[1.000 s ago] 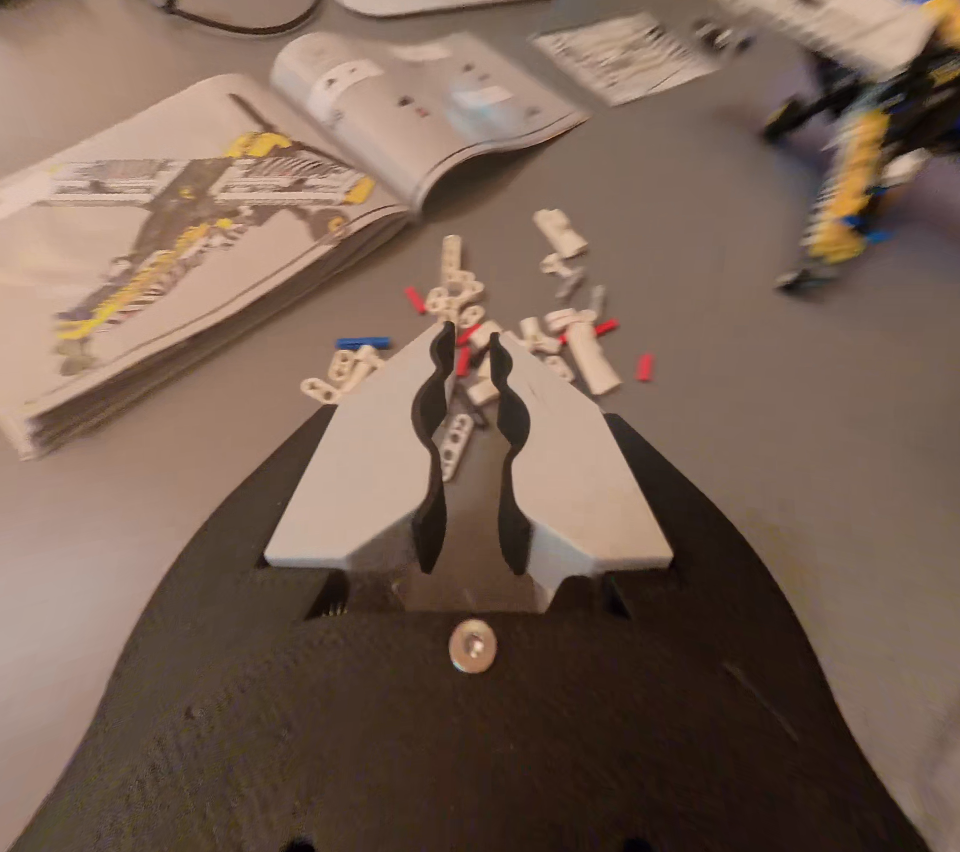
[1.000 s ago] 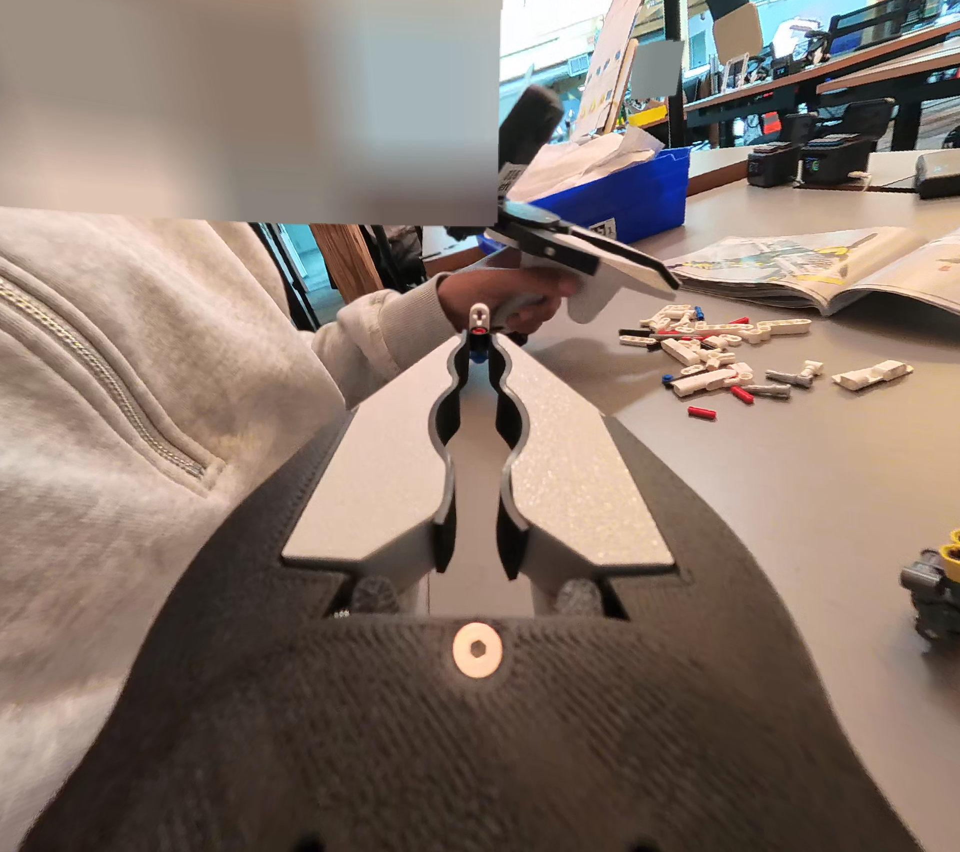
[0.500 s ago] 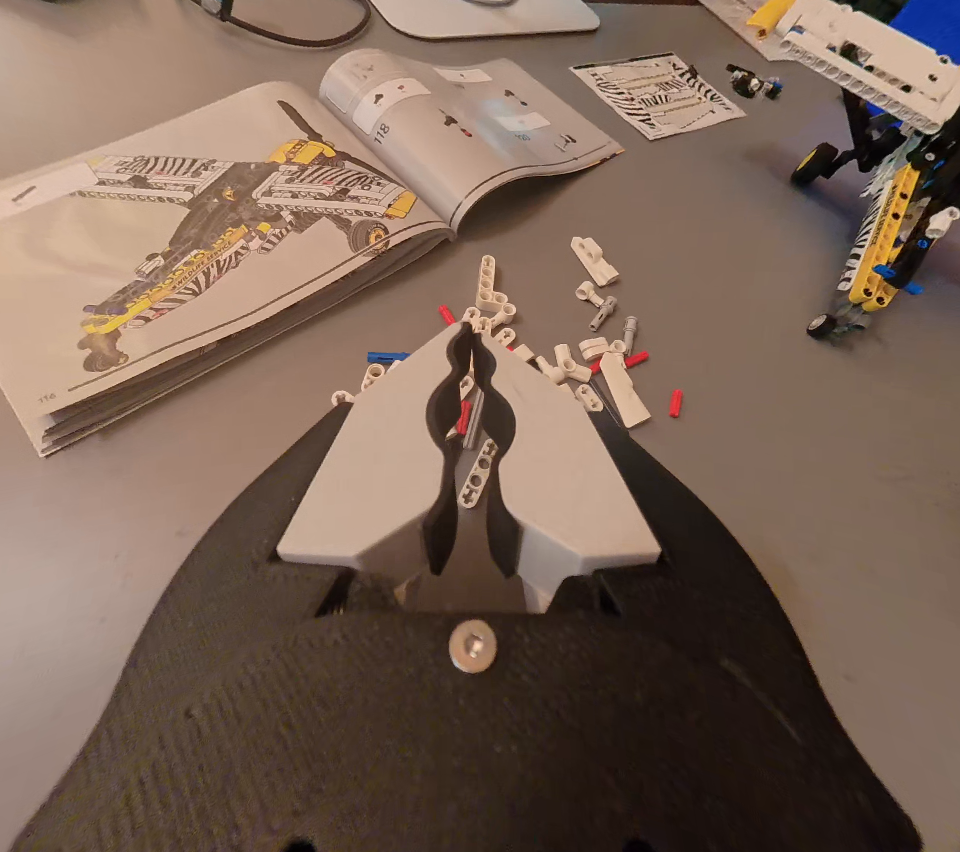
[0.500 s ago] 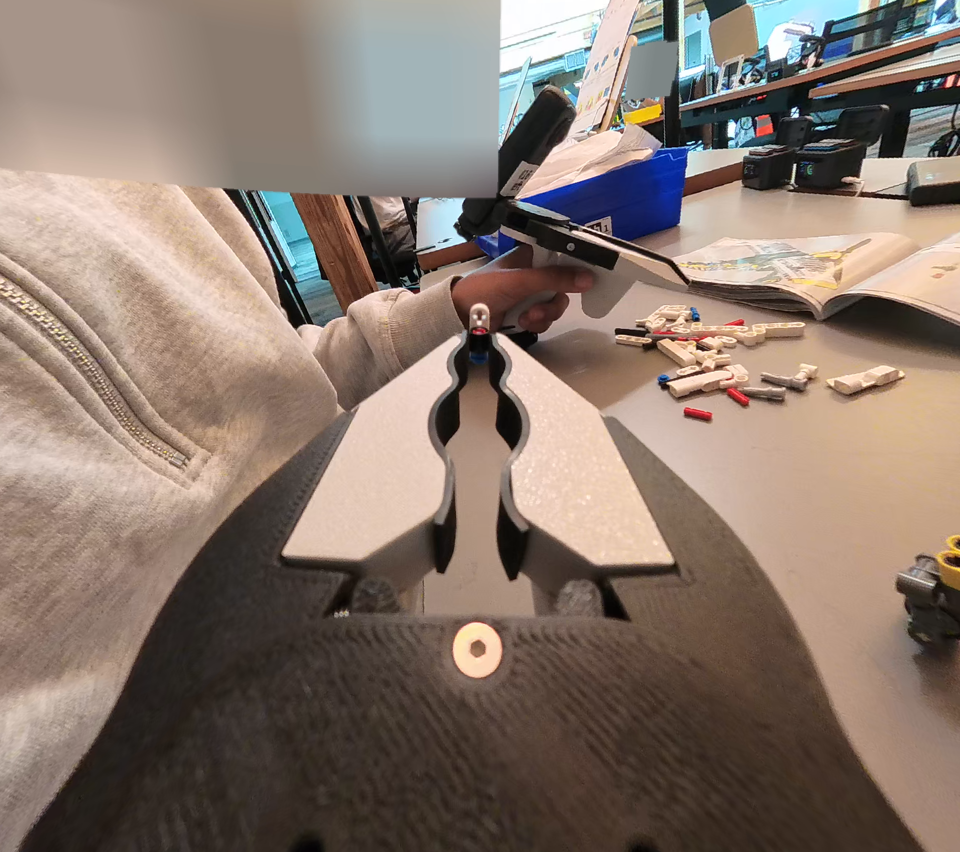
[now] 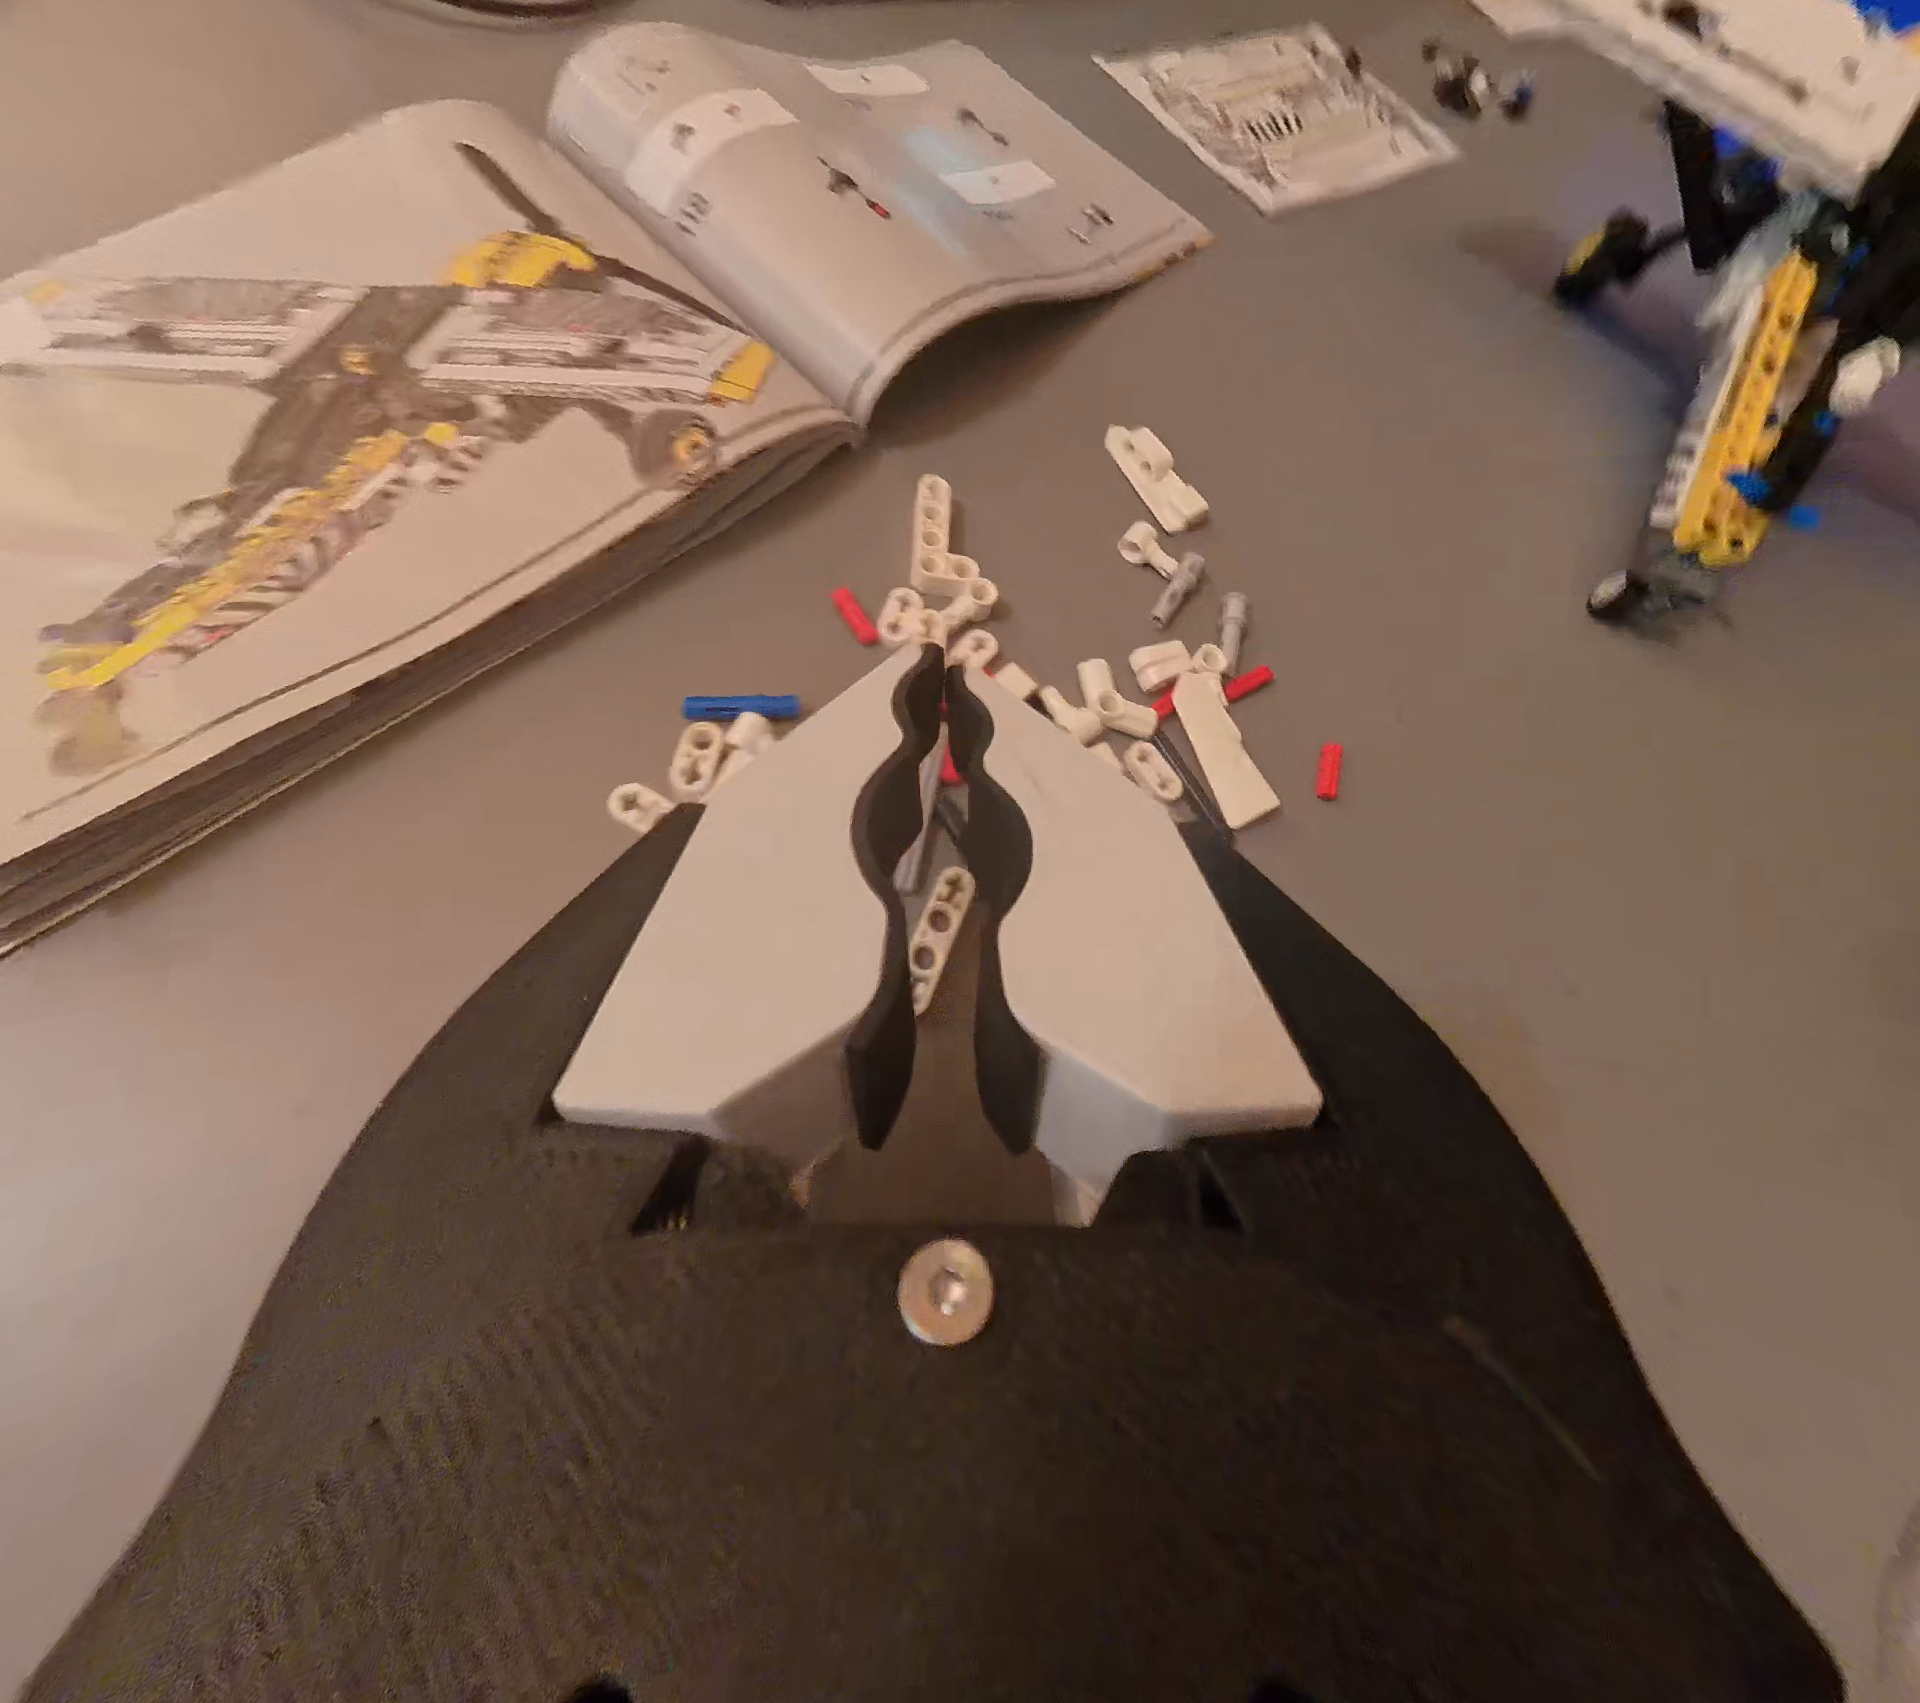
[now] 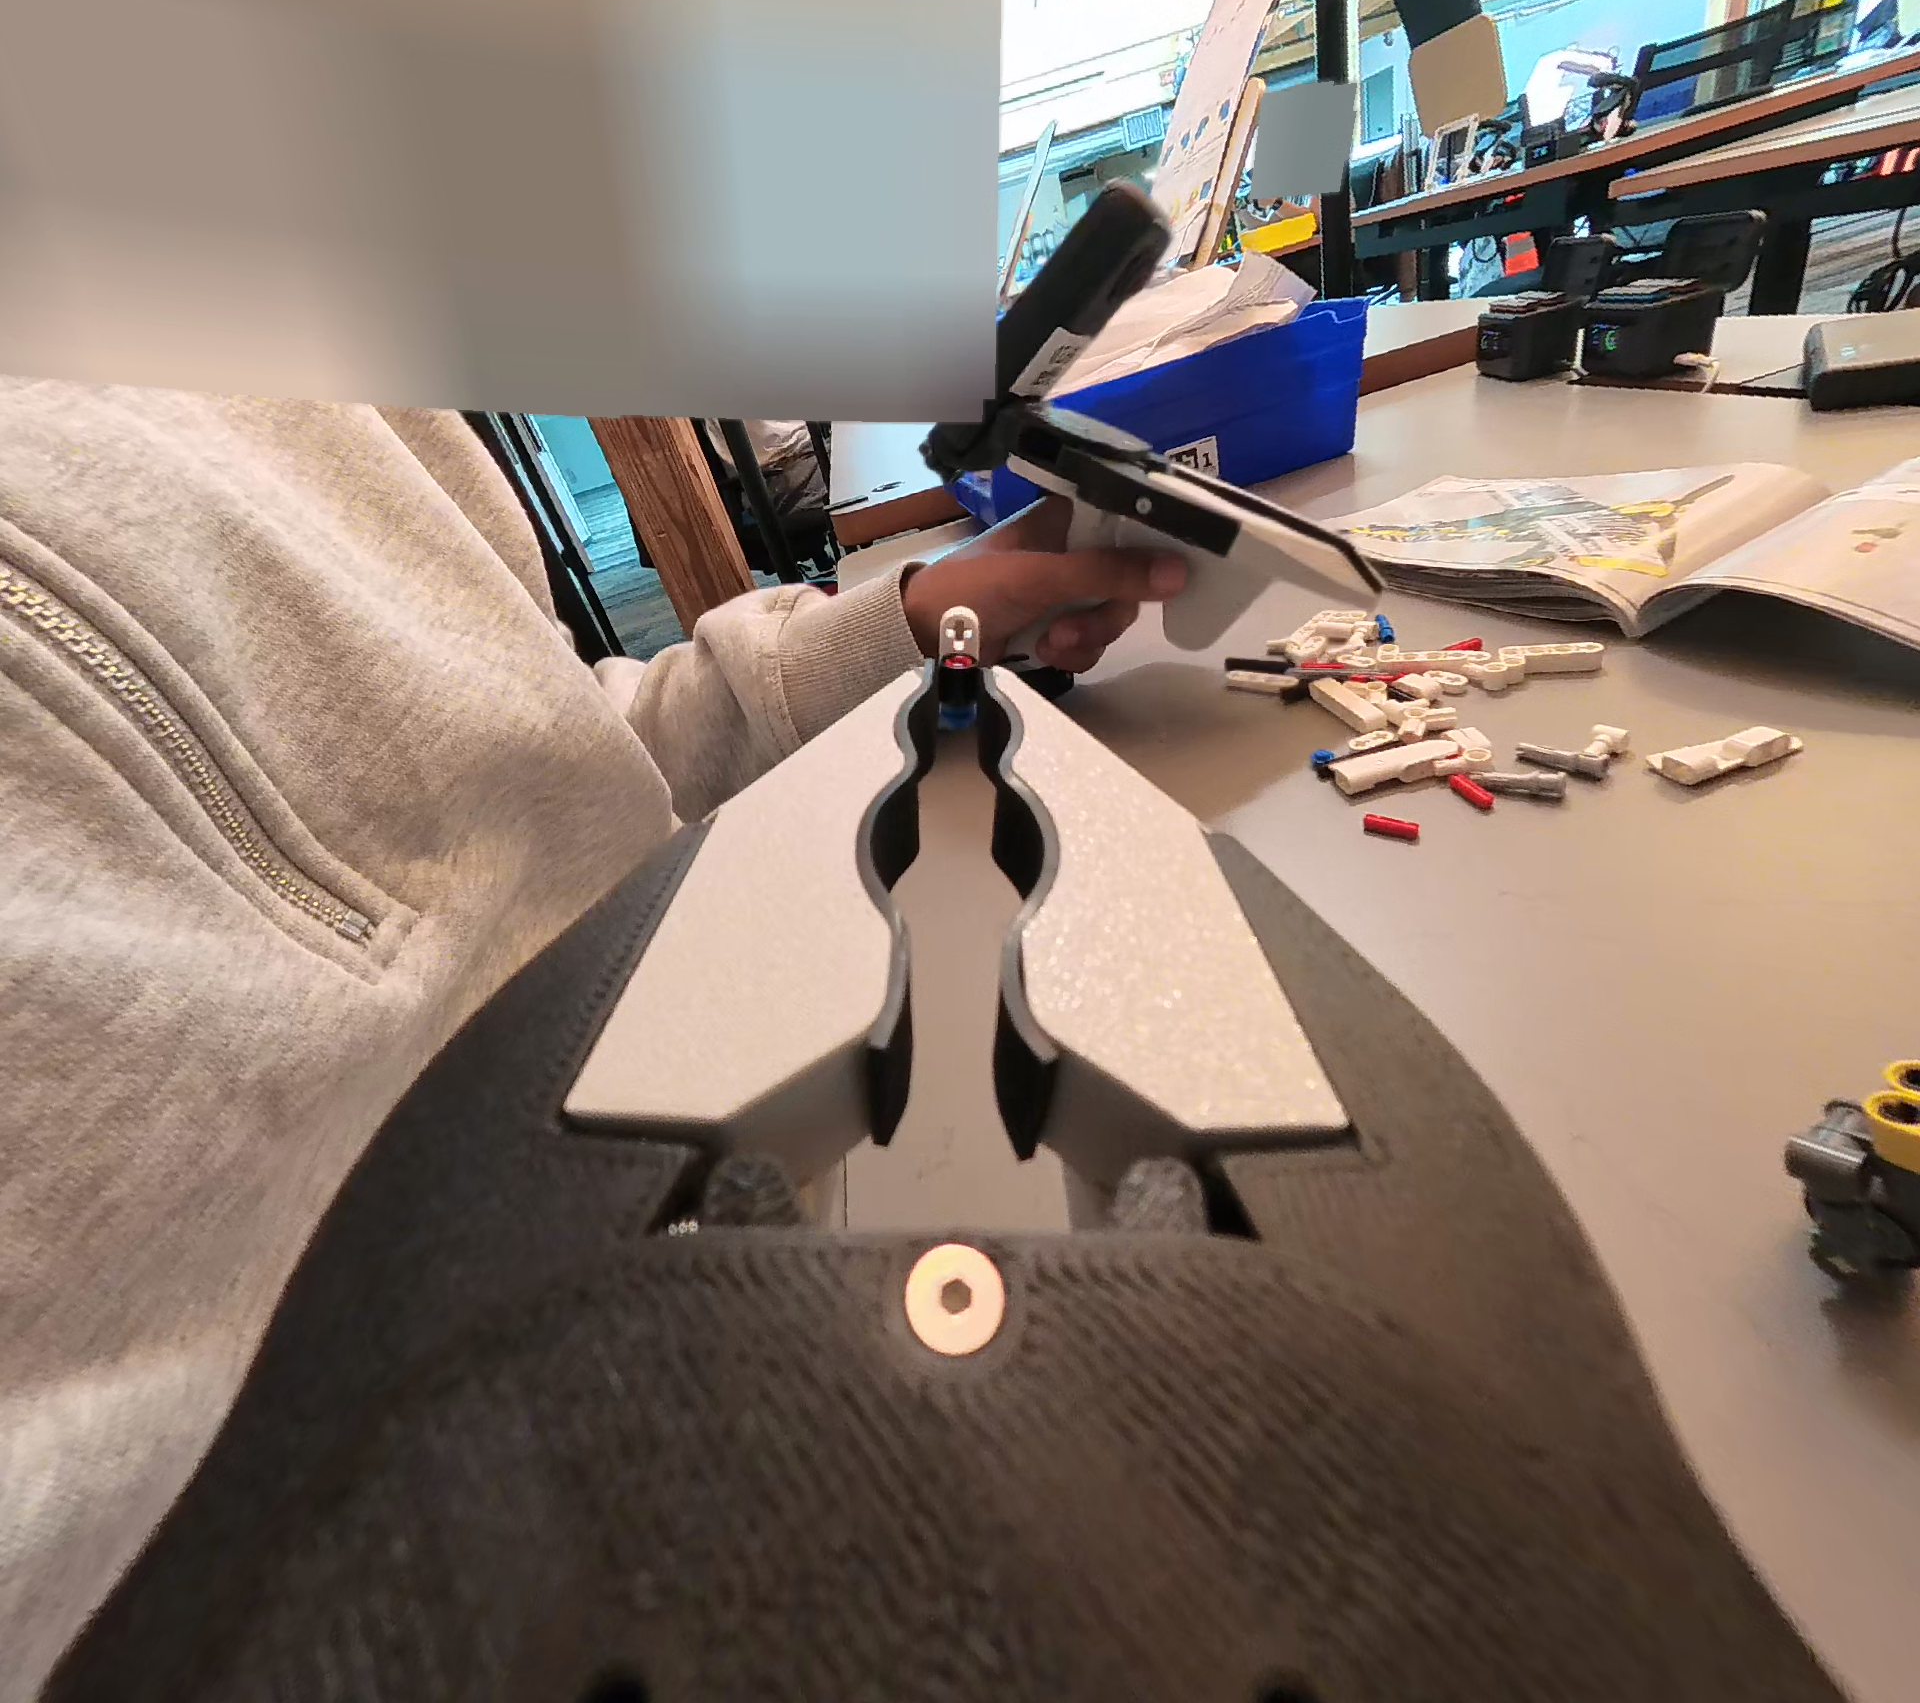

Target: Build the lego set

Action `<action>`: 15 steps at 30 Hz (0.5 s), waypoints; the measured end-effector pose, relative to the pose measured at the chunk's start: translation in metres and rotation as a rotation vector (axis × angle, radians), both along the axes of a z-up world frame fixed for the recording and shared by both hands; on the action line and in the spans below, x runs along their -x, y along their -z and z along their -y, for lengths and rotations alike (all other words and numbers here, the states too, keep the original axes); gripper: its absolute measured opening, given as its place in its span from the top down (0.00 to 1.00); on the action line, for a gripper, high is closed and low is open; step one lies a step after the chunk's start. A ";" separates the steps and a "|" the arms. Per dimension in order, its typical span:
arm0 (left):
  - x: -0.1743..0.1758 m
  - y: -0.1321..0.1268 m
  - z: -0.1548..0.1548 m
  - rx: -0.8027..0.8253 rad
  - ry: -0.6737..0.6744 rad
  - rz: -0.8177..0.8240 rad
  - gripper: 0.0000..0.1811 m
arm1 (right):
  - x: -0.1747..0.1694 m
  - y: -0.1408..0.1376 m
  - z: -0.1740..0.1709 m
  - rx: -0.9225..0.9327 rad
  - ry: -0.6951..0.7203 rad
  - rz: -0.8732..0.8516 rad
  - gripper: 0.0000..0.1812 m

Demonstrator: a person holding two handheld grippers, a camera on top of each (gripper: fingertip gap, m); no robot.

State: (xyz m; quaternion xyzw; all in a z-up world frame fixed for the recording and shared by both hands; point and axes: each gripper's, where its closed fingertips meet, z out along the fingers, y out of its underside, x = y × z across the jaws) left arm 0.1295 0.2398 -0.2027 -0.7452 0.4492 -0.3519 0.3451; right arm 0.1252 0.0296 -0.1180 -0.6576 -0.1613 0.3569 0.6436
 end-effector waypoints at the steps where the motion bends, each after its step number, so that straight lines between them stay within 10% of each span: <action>1: -0.004 0.005 0.007 -0.008 0.049 -0.038 1.00 | 0.000 0.000 0.000 0.002 0.000 -0.001 0.97; 8: -0.027 0.013 0.005 -0.222 0.145 -0.167 1.00 | -0.001 0.000 0.000 0.002 -0.001 -0.007 0.97; 15: -0.026 0.025 0.011 0.062 0.213 -0.172 1.00 | -0.002 -0.002 0.001 -0.010 0.007 -0.014 0.97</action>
